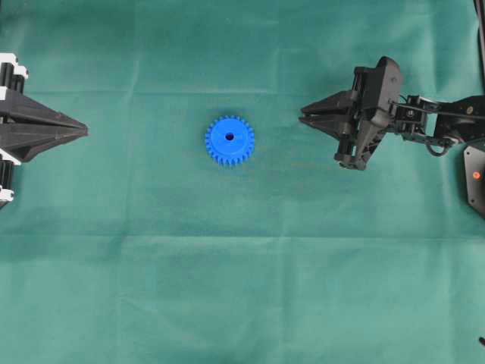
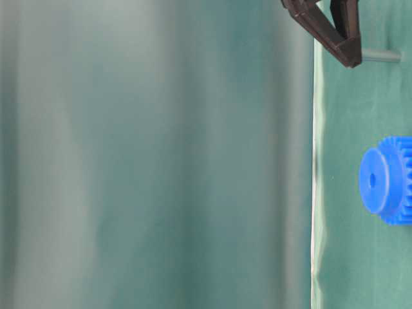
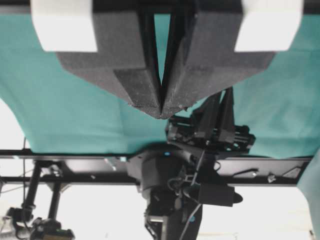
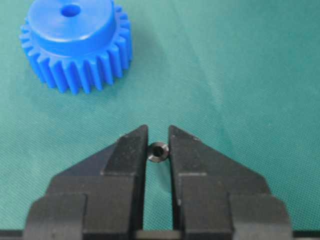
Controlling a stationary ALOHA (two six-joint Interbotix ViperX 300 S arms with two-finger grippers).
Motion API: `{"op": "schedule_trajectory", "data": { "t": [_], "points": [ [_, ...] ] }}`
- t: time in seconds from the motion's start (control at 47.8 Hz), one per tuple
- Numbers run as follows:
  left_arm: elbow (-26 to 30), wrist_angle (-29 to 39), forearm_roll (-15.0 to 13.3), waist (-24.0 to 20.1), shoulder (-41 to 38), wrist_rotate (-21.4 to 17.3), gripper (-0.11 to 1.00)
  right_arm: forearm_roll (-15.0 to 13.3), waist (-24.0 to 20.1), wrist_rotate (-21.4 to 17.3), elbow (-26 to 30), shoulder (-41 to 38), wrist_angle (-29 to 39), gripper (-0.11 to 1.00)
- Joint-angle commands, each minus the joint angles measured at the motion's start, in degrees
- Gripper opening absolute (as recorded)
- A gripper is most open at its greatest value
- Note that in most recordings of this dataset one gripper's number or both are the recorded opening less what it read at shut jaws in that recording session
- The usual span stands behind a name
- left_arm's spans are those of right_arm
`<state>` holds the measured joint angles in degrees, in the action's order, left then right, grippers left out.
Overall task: Insert the shaft placed at a random location into the center hole of the medium gear at another random location.
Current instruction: 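Close the right gripper on the shaft and lift it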
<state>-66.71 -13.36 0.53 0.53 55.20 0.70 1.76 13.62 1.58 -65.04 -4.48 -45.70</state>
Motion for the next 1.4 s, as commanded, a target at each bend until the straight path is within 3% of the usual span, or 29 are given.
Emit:
{"op": "schedule_trajectory", "data": {
  "t": [0.0,0.356,0.879,1.382],
  "points": [
    [1.3,-0.4,0.2,0.1,-0.5,0.0,0.0,0.2,0.4,0.8,0.6,0.4,0.4,0.12],
    [1.3,-0.3,0.2,0.2,-0.4,0.1,0.0,0.2,0.4,1.1,1.1,1.1,0.9,0.12],
    [1.3,-0.2,0.2,0.2,-0.4,0.1,0.0,0.0,0.4,1.4,6.2,14.9,19.2,0.12],
    [1.3,-0.3,0.2,0.2,-0.4,0.1,0.0,0.0,0.4,1.1,6.5,15.9,20.3,0.12]
  ]
}}
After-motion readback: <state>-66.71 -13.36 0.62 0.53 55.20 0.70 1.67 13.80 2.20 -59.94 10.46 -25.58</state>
